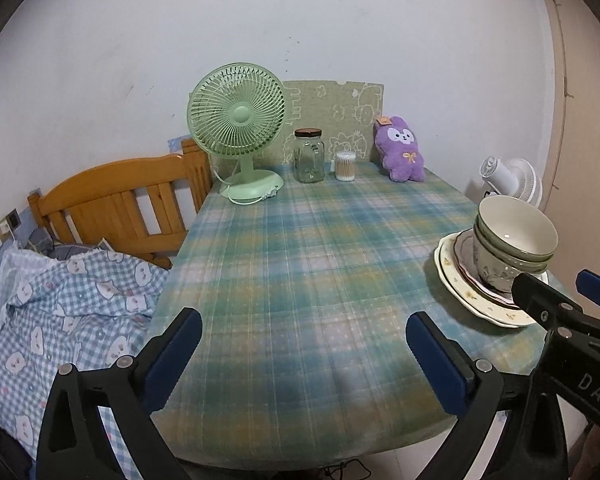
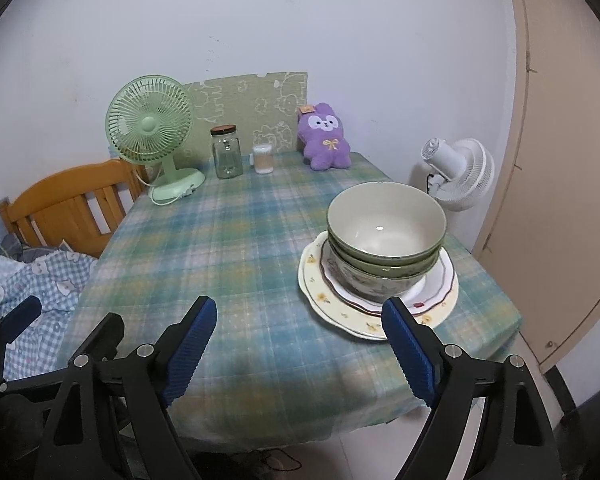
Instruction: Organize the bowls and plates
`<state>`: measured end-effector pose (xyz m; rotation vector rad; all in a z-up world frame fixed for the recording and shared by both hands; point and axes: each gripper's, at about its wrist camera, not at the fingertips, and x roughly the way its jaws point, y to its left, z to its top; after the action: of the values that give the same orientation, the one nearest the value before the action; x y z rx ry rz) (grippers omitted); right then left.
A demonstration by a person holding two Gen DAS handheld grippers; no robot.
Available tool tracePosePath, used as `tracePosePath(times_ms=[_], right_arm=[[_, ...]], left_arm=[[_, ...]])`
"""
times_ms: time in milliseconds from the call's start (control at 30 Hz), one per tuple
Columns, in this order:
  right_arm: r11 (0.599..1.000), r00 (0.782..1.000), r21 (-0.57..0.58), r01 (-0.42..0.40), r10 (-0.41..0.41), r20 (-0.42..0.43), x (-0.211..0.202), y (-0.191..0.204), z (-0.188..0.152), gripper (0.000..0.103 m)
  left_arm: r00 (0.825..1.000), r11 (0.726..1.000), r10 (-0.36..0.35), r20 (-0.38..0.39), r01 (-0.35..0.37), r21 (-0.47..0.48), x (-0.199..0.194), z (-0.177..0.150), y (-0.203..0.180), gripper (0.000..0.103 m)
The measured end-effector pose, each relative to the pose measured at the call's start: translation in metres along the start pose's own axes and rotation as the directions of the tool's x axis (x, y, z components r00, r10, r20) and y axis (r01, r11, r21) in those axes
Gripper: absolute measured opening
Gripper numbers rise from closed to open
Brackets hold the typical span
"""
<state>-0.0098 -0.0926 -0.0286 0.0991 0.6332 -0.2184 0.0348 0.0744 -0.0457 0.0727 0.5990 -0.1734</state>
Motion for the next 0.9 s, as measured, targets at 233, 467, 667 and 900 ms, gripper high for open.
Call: tracePosePath(times_ms=[233,467,667,900], right_arm=[[1.000,1.000,-0.008,-0.002,0.002,0.025,-0.011,-0.004,0.001,0.090],[1.000,0.999,-0.002,-0.018,0.018,0.033,-0.013,-0.008,-0.002,0.090],[1.000,0.999,0.014,-0.025,0.024,0.031,-0.012,-0.010,-0.002,0.090],[1.000,0.999,0.015,-0.026,0.026,0.030,-0.011,-0.010,-0.002,0.090]], left_arm=[[1.000,1.000,0.004,0.018,-0.004,-0.019,-0.012,0.000,-0.003,0.103],[0.999,0.999,0.024,0.027,-0.023,-0.023,-0.017,-0.004,-0.004,0.103],[0.999,0.999,0.041,0.029,-0.040,-0.030,-0.019,-0.004,-0.001,0.103],[0.998,0.998,0.049,0.027,-0.048,-0.033,-0.019,-0.004,0.000,0.103]])
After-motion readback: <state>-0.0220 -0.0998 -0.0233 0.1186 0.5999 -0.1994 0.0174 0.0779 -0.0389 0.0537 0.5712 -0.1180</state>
